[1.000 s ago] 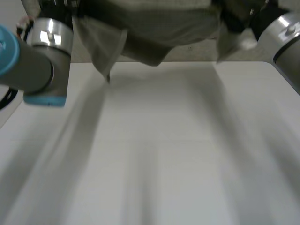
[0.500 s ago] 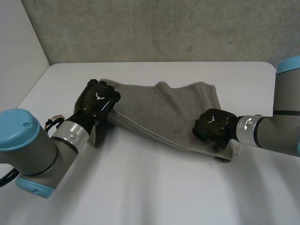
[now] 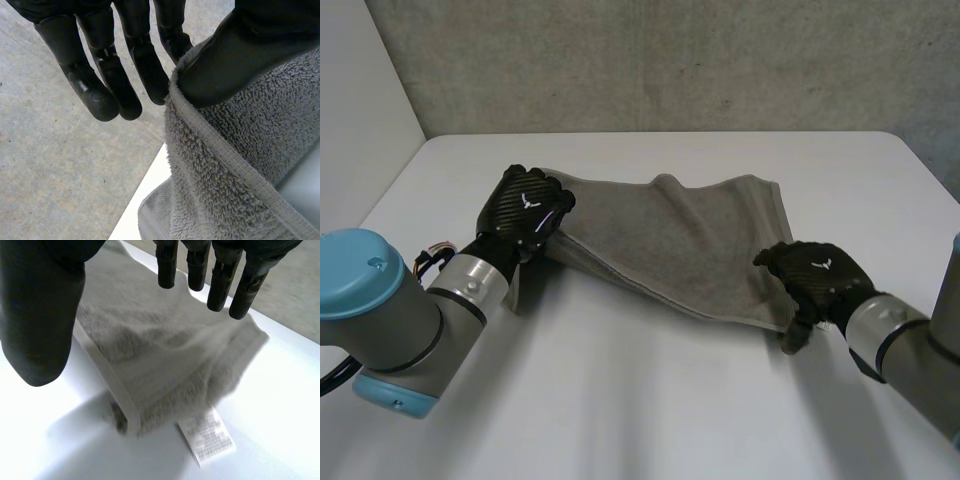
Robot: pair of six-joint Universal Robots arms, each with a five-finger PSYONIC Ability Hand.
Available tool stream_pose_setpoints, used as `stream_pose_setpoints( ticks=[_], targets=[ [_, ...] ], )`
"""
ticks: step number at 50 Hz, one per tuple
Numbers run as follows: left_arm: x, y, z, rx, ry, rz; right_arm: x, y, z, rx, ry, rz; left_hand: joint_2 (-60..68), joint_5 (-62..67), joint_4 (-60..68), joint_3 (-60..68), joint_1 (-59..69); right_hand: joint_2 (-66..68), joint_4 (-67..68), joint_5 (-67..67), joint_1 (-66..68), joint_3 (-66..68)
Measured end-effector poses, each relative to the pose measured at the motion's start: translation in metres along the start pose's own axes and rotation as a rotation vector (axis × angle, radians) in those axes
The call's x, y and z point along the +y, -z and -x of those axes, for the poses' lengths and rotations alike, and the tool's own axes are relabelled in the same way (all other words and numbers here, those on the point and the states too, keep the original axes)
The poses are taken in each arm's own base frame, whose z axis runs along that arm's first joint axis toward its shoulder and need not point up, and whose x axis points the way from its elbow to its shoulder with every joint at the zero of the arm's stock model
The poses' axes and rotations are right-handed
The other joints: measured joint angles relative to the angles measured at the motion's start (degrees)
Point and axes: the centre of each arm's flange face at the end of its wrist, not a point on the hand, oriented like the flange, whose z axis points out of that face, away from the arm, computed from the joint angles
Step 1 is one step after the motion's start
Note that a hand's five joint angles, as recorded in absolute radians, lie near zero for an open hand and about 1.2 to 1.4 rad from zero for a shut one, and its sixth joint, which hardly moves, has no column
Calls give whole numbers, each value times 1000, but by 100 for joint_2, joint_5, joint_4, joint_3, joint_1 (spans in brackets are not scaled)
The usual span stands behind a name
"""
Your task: Fold the towel.
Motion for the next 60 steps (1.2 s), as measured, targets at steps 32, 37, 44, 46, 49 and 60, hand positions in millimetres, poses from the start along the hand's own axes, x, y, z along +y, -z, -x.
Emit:
stream_pose_setpoints(
  ticks=[32, 37, 44, 46, 49, 60],
  targets=[
    [6, 4, 0, -26, 76, 40, 1, -26, -21, 163, 45, -105, -508, -423, -542, -617, -344, 6131, 6222, 6330, 6362, 6253],
    [12, 7, -4, -27, 79, 69, -12, -17, -21, 151, 104, -147, -2658, -2602, -2720, -2799, -2450, 6132, 6222, 6330, 6363, 6253],
    [28, 5, -8, -38, 81, 126, -20, -12, -34, 189, 189, -160, -4346, -4402, -4373, -4563, -4148, 6132, 6223, 6330, 6364, 6255],
    [35, 3, -6, -60, 80, 151, -20, -12, -41, 209, 208, -157, -4374, -4477, -4409, -4608, -4191, 6132, 6223, 6330, 6364, 6261],
    [43, 0, -1, -89, 78, 183, -21, -12, -49, 234, 217, -152, -4375, -4498, -4409, -4624, -4196, 6132, 6227, 6330, 6364, 6262],
    [65, 7, 10, -100, 108, 346, -20, -13, -64, 275, 207, -144, -4403, -4504, -4409, -4627, -4218, 6132, 6229, 6330, 6364, 6262]
  ],
)
